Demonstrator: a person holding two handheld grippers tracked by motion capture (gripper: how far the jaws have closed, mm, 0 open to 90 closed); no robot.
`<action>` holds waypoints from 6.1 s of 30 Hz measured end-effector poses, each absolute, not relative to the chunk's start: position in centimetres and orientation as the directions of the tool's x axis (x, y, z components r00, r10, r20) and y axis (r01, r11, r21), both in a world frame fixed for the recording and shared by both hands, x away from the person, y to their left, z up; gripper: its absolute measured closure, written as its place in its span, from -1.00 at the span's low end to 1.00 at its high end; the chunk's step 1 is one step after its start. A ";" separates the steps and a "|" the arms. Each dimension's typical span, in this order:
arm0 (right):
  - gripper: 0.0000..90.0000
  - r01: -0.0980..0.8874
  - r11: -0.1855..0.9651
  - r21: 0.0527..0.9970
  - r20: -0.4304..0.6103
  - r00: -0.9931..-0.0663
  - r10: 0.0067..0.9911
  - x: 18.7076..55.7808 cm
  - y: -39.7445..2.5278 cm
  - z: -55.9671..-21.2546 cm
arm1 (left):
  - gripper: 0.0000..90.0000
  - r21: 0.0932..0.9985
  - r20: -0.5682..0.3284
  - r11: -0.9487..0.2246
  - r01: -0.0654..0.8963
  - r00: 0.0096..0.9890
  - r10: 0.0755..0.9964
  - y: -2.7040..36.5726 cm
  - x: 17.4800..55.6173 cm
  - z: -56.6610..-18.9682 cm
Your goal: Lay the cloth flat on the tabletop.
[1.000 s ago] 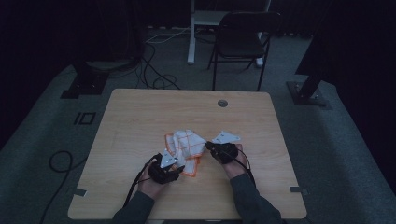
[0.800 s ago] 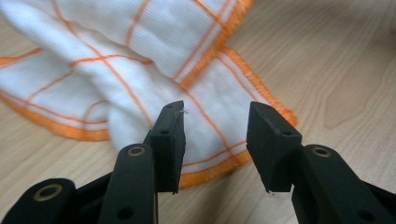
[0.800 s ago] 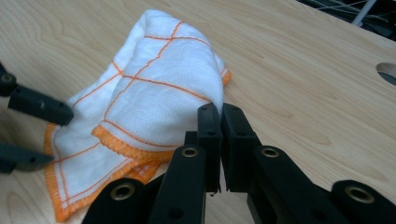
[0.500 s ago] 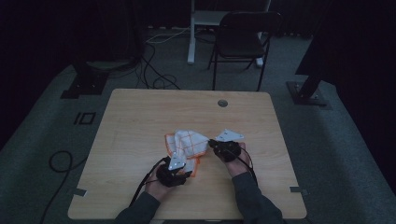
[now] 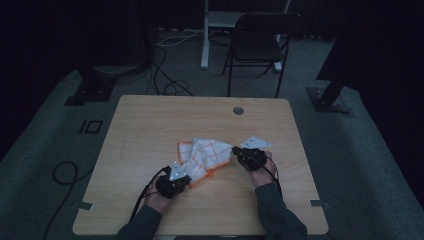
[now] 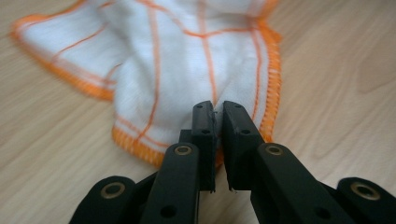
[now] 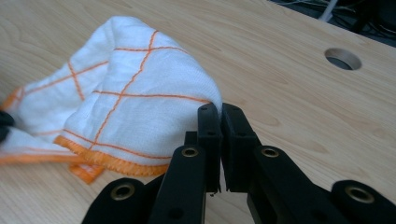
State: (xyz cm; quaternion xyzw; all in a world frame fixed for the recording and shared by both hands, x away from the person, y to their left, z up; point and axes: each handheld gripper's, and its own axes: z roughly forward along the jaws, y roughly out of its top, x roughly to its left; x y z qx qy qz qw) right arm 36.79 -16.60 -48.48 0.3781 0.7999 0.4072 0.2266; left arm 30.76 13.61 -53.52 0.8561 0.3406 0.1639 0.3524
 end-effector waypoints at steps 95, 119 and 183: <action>0.89 0.473 0.433 0.768 0.004 -0.678 0.735 35.5 -18.3 -50.4 | 0.67 0.744 0.009 -0.372 0.555 0.548 0.836 15.5 37.9 -51.6; 0.89 0.471 0.424 0.774 0.007 -0.675 0.738 35.4 -18.7 -50.6 | 0.87 0.688 0.014 -0.371 0.623 0.501 0.865 13.8 42.5 -53.4; 0.75 0.406 0.461 0.789 0.032 -0.777 0.629 32.1 -17.2 -50.7 | 0.23 0.709 -0.029 -0.366 0.602 0.543 0.839 9.3 40.1 -51.5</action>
